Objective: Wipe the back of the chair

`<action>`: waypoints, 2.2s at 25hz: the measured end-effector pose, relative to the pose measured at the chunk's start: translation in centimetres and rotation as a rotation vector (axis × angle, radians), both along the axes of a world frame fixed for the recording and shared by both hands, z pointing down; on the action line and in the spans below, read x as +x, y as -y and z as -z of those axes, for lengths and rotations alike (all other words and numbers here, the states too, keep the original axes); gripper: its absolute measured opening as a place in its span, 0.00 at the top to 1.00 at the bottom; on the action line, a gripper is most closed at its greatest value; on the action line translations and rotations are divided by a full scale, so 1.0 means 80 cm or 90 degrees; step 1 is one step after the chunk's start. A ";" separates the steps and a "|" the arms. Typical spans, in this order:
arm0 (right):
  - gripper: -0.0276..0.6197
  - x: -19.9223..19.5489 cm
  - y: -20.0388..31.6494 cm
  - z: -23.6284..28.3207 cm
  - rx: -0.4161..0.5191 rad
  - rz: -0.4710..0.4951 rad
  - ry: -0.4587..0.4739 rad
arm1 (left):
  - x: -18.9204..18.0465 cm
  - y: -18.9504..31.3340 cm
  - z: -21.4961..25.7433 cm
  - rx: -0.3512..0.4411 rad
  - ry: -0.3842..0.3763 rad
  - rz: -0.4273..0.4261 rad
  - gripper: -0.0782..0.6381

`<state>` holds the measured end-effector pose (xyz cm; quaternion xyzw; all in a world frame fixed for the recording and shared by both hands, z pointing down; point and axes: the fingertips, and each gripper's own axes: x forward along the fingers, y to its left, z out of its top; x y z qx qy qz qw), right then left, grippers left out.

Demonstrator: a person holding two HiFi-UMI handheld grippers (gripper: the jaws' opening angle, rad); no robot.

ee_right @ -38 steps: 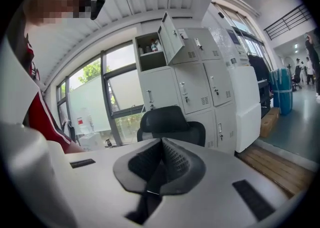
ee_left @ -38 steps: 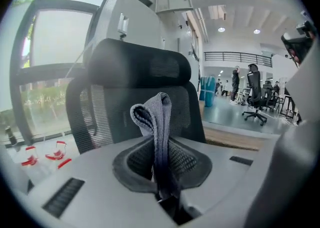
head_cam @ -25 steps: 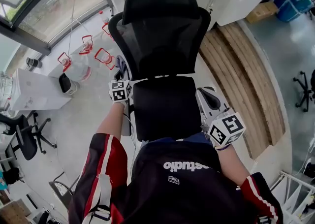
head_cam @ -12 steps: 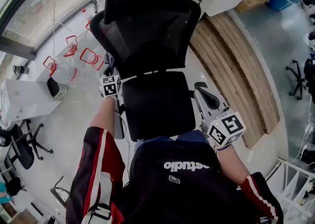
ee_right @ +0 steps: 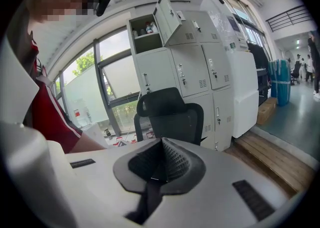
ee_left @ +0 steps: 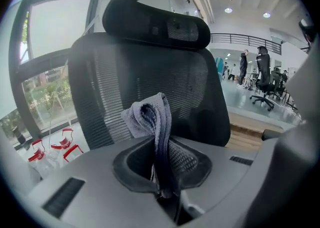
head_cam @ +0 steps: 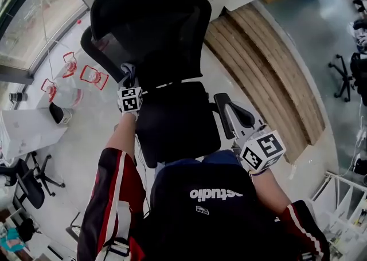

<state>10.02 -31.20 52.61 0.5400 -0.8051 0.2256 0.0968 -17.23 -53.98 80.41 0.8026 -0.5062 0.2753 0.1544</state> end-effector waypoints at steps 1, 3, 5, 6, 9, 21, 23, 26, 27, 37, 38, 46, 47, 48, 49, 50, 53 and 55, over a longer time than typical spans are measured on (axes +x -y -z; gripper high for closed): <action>0.93 0.009 -0.001 -0.001 0.000 -0.005 0.000 | 0.016 0.001 -0.001 -0.001 -0.002 -0.007 0.81; 0.93 0.028 -0.001 -0.001 -0.003 -0.020 0.003 | 0.048 0.003 -0.004 -0.003 -0.007 -0.023 0.81; 0.93 0.047 -0.002 -0.002 -0.004 -0.032 0.003 | 0.085 0.006 -0.007 -0.004 -0.009 -0.046 0.81; 0.93 0.057 -0.003 -0.002 -0.005 -0.039 0.003 | 0.105 0.007 -0.007 -0.004 -0.011 -0.059 0.81; 0.93 0.089 -0.009 -0.001 -0.004 -0.058 0.002 | 0.167 0.011 -0.004 -0.003 -0.019 -0.096 0.81; 0.93 0.214 -0.036 -0.010 -0.012 -0.140 -0.003 | 0.367 0.007 -0.018 -0.013 -0.038 -0.196 0.81; 0.93 0.235 -0.039 -0.012 -0.011 -0.150 -0.003 | 0.397 0.004 -0.020 -0.015 -0.041 -0.209 0.81; 0.93 0.261 -0.045 -0.014 -0.011 -0.165 -0.001 | 0.439 -0.002 -0.020 -0.018 -0.051 -0.230 0.81; 0.93 0.267 -0.047 -0.015 -0.010 -0.169 0.000 | 0.450 -0.005 -0.017 -0.017 -0.056 -0.238 0.81; 0.93 0.239 -0.029 0.021 0.029 -0.131 0.028 | 0.461 -0.083 0.106 0.026 -0.169 -0.288 0.81; 0.93 0.227 -0.025 0.027 0.034 -0.120 0.032 | 0.448 -0.095 0.124 0.033 -0.179 -0.290 0.81; 0.93 0.073 -0.002 0.070 0.079 0.013 0.056 | 0.263 -0.191 0.283 0.128 -0.202 -0.206 0.81; 0.93 0.050 -0.002 0.075 0.083 0.030 0.059 | 0.235 -0.201 0.301 0.139 -0.204 -0.187 0.81; 0.93 0.026 -0.003 0.080 0.087 0.045 0.064 | 0.207 -0.209 0.318 0.149 -0.205 -0.169 0.81; 0.93 0.002 -0.004 0.083 0.090 0.061 0.068 | 0.180 -0.218 0.332 0.157 -0.205 -0.153 0.81; 0.93 -0.021 -0.006 0.086 0.092 0.076 0.071 | 0.155 -0.227 0.344 0.164 -0.204 -0.138 0.81; 0.93 -0.084 -0.018 0.098 0.097 0.115 0.071 | 0.092 -0.254 0.379 0.189 -0.195 -0.114 0.81; 0.93 -0.117 -0.025 0.108 0.106 0.131 0.068 | 0.056 -0.265 0.402 0.208 -0.192 -0.103 0.81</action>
